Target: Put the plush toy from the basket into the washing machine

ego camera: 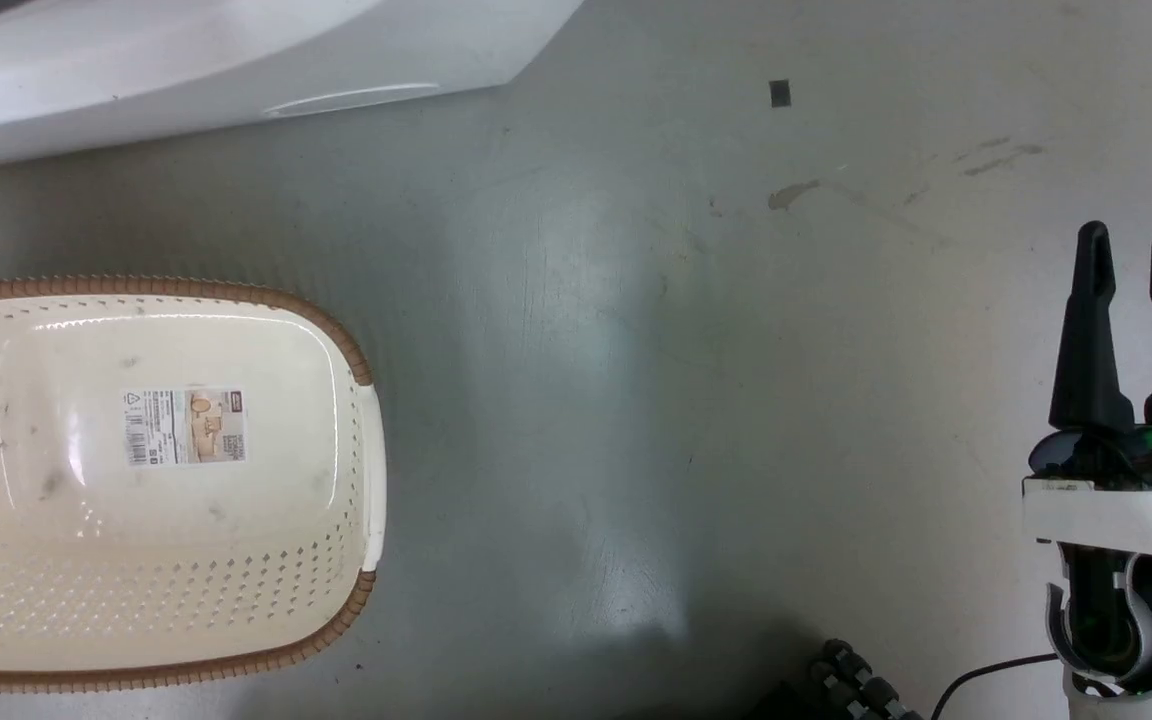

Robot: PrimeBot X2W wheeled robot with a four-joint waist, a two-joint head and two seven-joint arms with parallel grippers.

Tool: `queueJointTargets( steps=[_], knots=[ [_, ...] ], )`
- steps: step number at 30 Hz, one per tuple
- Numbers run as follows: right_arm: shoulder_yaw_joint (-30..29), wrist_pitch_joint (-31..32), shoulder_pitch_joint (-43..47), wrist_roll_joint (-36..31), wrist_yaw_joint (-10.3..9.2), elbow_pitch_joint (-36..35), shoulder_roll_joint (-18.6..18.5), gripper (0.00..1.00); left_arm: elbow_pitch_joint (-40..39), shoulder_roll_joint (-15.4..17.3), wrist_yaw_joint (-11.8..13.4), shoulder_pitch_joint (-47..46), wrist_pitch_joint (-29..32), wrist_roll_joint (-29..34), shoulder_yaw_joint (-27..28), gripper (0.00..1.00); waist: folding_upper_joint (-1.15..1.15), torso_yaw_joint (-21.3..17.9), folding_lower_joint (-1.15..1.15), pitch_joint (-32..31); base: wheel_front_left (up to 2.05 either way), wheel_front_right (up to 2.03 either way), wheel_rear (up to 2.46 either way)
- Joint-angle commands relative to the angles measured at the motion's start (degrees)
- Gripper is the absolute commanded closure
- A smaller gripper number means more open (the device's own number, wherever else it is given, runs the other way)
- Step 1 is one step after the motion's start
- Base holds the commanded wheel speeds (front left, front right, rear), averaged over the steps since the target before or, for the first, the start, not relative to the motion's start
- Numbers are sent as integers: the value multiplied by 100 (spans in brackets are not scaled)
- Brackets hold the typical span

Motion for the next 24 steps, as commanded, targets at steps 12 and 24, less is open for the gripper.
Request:
queueJointTargets(
  steps=[12, 24],
  knots=[
    [126, -25, -63, -63, 3, 121, -6, 0, 667, -189, -94, 250, -120, 53, -255, 0, 0, 186, -1, -362, 0, 0, 0],
    [322, -25, 190, -147, 3, 370, -6, 0, 1029, -498, -362, 1191, -150, -40, -425, 0, 0, 389, -1, -1265, 0, 0, 0]
  ],
)
